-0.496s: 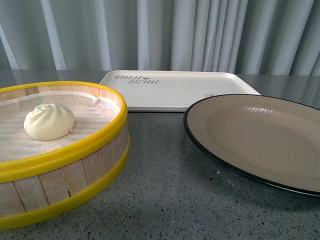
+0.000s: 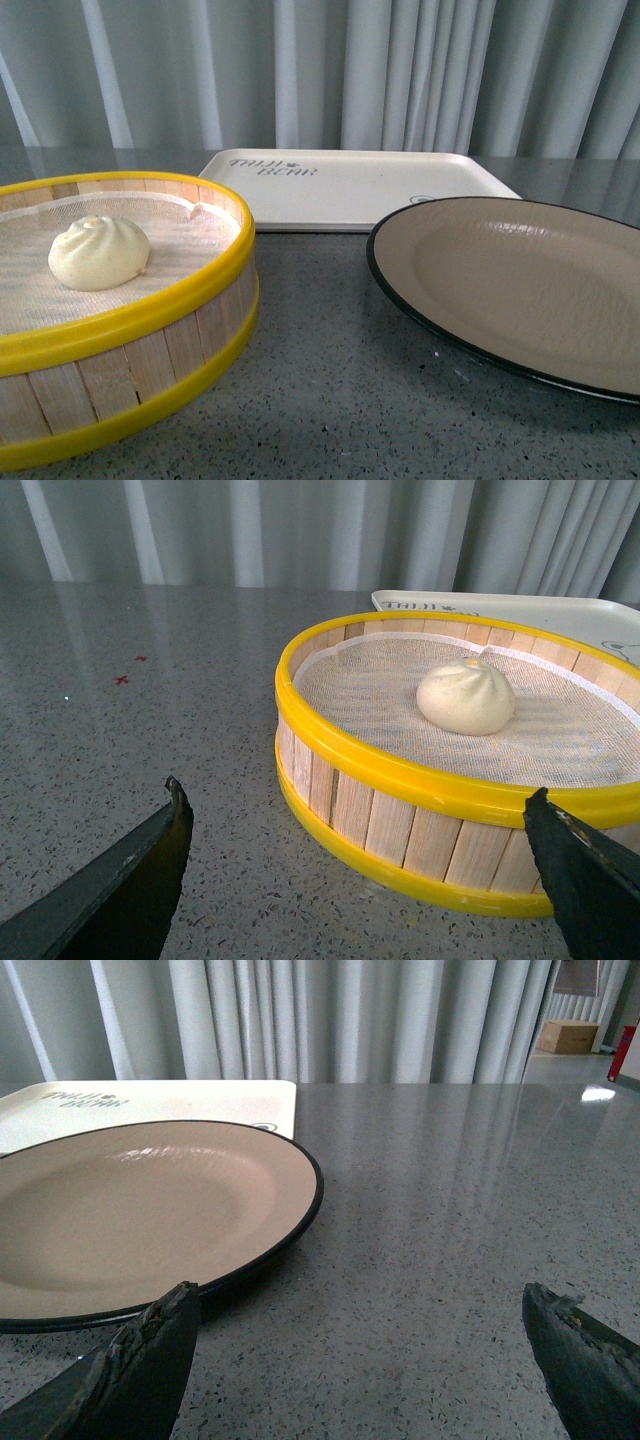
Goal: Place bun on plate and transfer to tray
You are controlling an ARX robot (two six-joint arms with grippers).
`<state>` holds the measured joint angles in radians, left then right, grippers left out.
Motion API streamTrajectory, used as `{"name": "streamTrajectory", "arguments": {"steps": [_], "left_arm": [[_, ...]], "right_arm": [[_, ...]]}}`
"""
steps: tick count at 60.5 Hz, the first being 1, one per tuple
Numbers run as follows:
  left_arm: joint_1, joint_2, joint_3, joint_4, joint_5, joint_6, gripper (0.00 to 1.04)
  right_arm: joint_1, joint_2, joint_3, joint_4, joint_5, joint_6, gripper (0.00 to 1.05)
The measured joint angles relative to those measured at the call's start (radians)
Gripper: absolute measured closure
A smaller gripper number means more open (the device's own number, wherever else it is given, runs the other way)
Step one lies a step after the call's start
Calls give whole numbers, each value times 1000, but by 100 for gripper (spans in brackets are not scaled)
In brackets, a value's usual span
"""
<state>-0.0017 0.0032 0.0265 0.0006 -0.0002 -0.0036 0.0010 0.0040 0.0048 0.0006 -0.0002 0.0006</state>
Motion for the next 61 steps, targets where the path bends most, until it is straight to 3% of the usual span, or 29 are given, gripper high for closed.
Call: {"name": "streamTrajectory", "arguments": {"steps": [11,19,30,37,46,51,61], "left_arm": [[0,0,0,0,0,0,7],[-34,149,99,-262,-205,-202,7],[82,152,113,-201,-155,-358,7],[89,161,114,-165,-167,-395,7],[-35,348,174,27,-257,-388,7],[-158,566,295,214,-302,-318,7],[-277,913,560,295,-260,-193,7]], "right_arm": [[0,0,0,0,0,0,9],[0,0,0,0,0,0,9],[0,0,0,0,0,0,9],[0,0,0,0,-1,0,9],[0,0,0,0,-1,0,9],[0,0,0,0,-1,0,9],[0,0,0,0,-1,0,9]]}}
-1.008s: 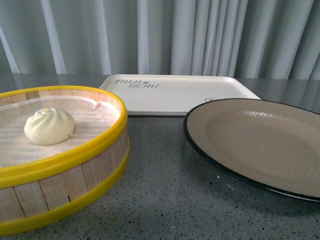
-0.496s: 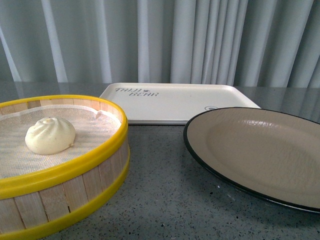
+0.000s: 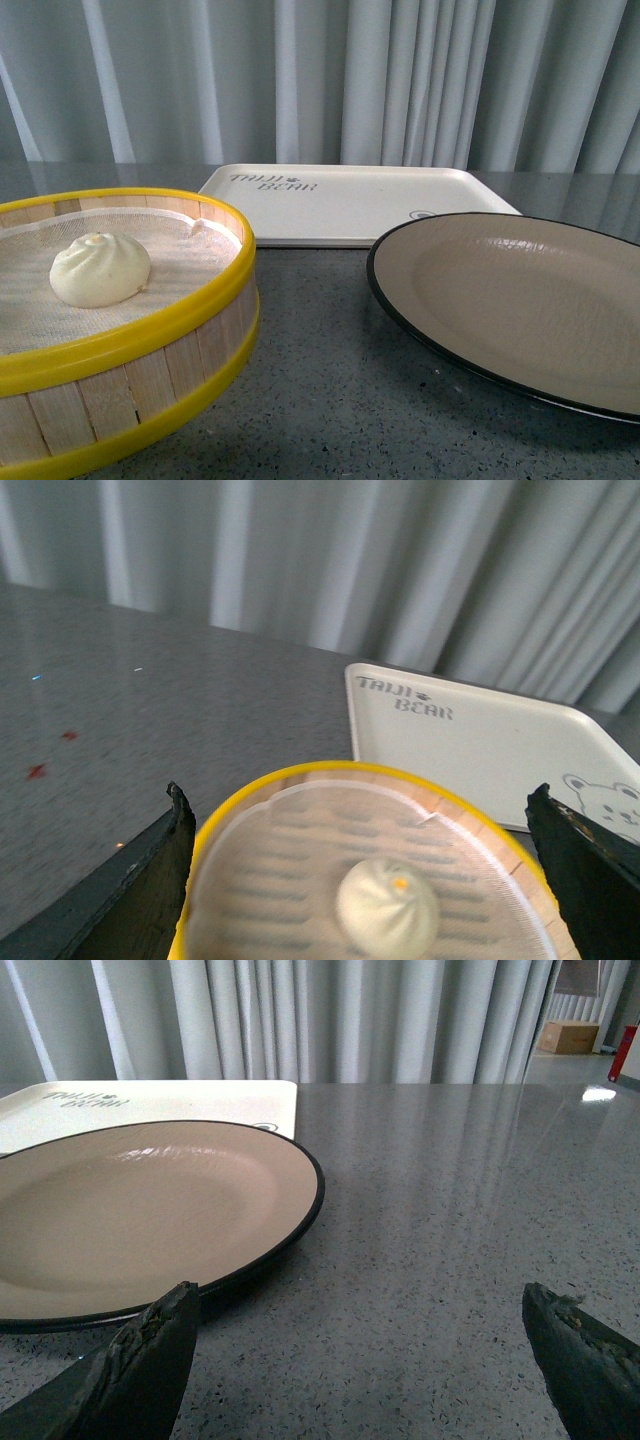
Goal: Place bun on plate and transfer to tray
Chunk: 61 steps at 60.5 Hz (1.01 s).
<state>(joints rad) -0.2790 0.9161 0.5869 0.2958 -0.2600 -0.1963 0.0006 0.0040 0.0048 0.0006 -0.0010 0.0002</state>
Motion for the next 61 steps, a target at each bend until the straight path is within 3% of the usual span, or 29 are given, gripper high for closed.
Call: {"name": "streamTrajectory", "arguments": {"steps": [11,27,41,61], "left_arm": [[-19,262,295,-241,127,108,7],[-22,381,488,-517,135,248,7],[-17,401,480,-600,128,319,7],[-43,449,452,-579,45,387,7]], "right_arm": [[0,0,0,0,0,0,9],[0,0,0,0,0,0,9],[0,0,0,0,0,0,9],[0,0,0,0,0,0,9]]}}
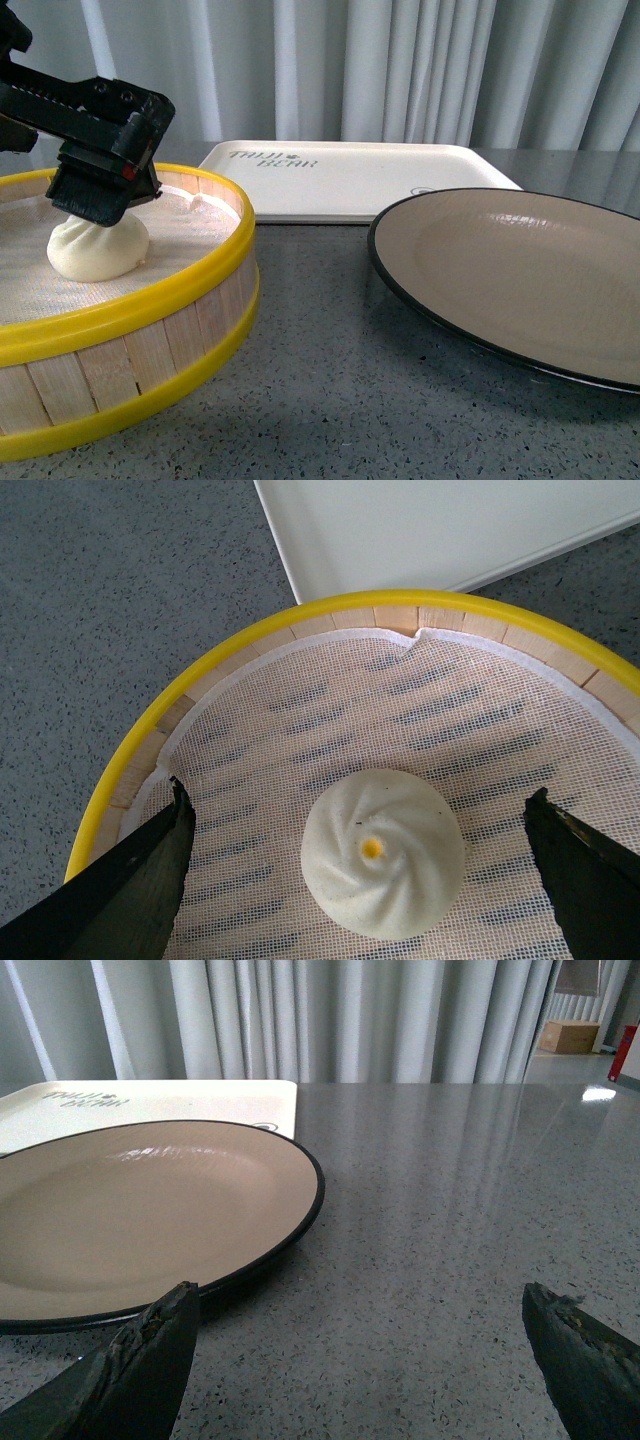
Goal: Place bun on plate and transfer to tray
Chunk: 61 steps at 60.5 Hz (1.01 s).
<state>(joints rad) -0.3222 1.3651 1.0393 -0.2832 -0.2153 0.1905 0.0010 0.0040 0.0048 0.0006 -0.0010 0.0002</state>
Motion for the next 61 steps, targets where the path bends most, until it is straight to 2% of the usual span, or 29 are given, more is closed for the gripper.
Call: {"name": "streamTrajectory", "arguments": {"steps": [38,45,49,50,61], "left_arm": [[-8,39,-32,14,-37,18,7],[-15,39,-33,13,-35,17,32],[-16,39,-34,13,-35,17,41],[-17,39,-34,11,-32,17,46],[-17,39,-34,7,-17,15,77]], "right_arm": [[0,0,0,0,0,0,9],[0,0,0,0,0,0,9],[0,0,0,0,0,0,9],[0,0,0,0,0,0,9],[0,0,0,0,0,0,9]]}}
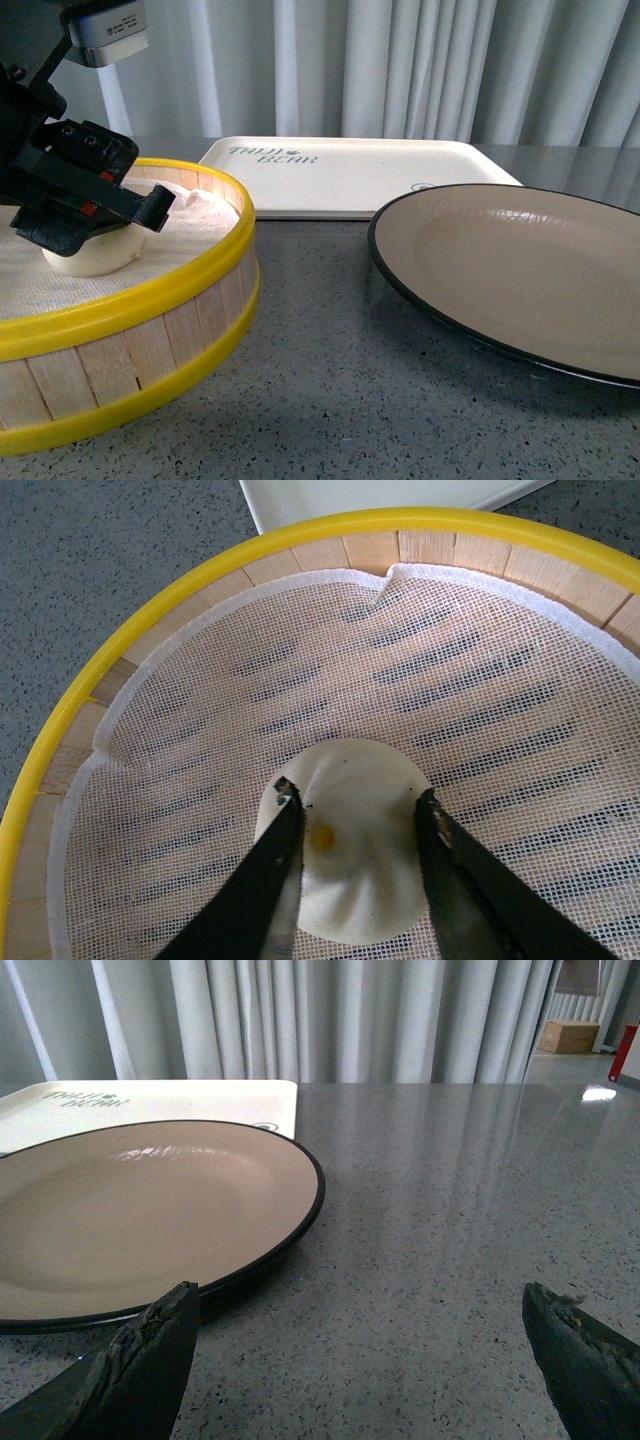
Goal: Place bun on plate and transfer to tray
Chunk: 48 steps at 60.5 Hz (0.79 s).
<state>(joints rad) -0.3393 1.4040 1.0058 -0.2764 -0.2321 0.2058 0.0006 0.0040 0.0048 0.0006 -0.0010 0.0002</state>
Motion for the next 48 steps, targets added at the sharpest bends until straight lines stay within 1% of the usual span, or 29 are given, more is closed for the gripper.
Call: {"name": "streamTrajectory", "arguments": {"steps": [5,7,10,34,48], "left_arm": [[2,0,0,-6,7,-5,90],[2,0,0,-7,7,-5,94],[3,0,0,-7,13,-8,102],[23,-21,7,-47,70,-35,101],[28,-31,106,-84,110,-61,101]], "right_arm": [[0,0,0,0,0,0,9],[0,0,0,0,0,0,9],[0,0,0,0,0,0,9],[0,0,0,0,0,0,9],[0,0,0,0,0,0,9]]}}
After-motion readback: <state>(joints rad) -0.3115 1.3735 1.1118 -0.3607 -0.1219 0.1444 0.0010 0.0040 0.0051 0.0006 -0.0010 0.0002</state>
